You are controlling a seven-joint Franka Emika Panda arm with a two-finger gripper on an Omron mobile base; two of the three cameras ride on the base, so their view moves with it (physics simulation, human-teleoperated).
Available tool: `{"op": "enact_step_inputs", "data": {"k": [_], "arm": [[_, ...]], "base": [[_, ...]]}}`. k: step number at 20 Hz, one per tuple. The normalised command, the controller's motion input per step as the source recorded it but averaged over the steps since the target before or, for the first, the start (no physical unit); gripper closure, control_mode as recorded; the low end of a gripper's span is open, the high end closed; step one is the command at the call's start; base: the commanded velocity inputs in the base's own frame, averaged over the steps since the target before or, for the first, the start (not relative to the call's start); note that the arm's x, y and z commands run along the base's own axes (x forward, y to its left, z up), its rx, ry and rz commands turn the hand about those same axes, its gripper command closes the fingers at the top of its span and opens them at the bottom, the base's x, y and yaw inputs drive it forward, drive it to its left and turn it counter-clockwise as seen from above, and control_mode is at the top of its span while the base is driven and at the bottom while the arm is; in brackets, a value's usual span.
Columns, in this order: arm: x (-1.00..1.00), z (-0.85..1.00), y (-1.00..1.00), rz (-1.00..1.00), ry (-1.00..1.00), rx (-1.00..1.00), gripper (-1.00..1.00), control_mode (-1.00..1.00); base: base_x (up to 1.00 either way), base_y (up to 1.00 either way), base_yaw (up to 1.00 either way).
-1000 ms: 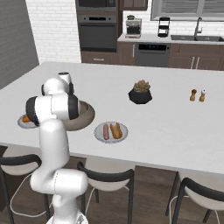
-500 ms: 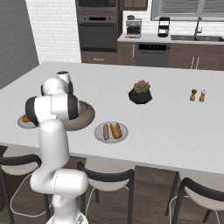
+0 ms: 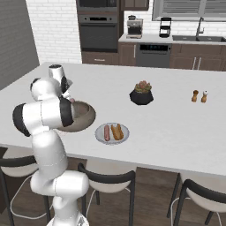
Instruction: Place one bun and one sausage from the bowl on each plate.
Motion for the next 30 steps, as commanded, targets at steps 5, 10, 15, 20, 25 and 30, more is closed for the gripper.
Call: {"op": "enact_step_inputs", "data": {"k": [5,10,15,20,25,30], "arm": [[-0.72,0.39,0.04,0.12,0.03,0.14,1.0,-1.0],[-0.7,0.19,0.36,0.11,0.0,0.12,1.0,-1.0],[-0.43,0.21,0.59,0.11,0.03,0.07,1.0,-1.0],[-0.12,0.0,0.73,0.14,0.0,0.0,1.0,-1.0],[0.0,-0.1,0.76,0.16,0.02,-0.1,1.0,-1.0],[0.0,-0.04,0.51,0.16,0.0,-0.21,1.0,-1.0]], "base": [[0.0,0.0,0.0],[0.0,0.0,0.0],[0.0,0.0,0.0],[0.0,0.0,0.0],[0.0,0.0,0.0],[0.0,0.0,0.0]]}}
